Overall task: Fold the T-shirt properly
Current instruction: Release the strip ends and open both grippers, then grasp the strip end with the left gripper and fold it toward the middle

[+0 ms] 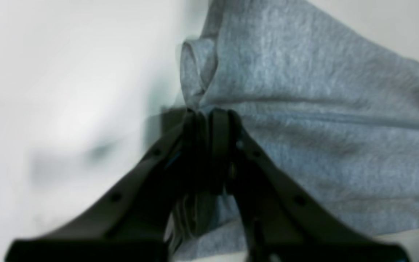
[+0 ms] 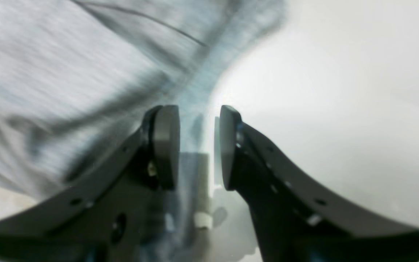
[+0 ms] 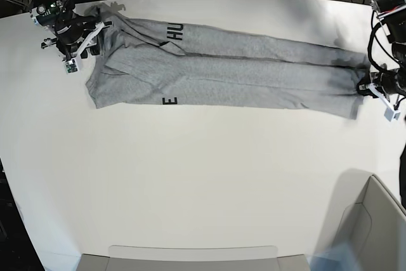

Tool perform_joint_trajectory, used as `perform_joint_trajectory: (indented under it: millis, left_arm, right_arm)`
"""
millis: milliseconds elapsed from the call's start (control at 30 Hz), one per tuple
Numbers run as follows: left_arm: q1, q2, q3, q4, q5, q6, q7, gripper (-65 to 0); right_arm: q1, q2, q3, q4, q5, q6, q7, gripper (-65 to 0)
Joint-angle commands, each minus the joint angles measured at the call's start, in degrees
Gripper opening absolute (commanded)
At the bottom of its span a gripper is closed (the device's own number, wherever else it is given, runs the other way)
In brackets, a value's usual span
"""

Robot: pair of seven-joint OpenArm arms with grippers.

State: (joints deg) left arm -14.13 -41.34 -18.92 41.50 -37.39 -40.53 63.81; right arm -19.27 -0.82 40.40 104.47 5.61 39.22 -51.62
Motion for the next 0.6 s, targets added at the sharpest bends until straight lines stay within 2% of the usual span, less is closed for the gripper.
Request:
perform_joint_trajectory:
  millis: [0, 167, 300, 433, 567]
  left_arm:
    - [-0.24, -1.78, -0.38, 1.54, 1.83, 0.53, 2.25, -65.0]
    - [0.11, -1.78, -0.91, 10.15, 1.74, 0.53, 6.21, -65.0]
    - [0.9, -1.43, -6.27, 14.72, 1.74, 0.53, 10.52, -65.0]
    - [3.27, 1.56, -13.21, 24.48, 1.65, 0.53, 16.19, -65.0]
    - [8.37, 6.75, -16.56, 39.16, 1.83, 0.53, 16.19, -65.0]
  right_arm:
    - [0.06, 0.42, 0.26, 0.99, 0.42, 0.12, 0.93, -45.6]
    - [0.06, 0.25, 0.26, 0.99, 0.42, 0.12, 0.85, -45.6]
    - [0.23, -0.37, 0.26, 0.99, 0.42, 0.12, 0.85, -45.6]
    - [0.41, -0.37, 0.17, 0.99, 0.42, 0.12, 0.85, -45.6]
    - [0.41, -0.37, 0.17, 0.99, 0.42, 0.12, 1.02, -45.6]
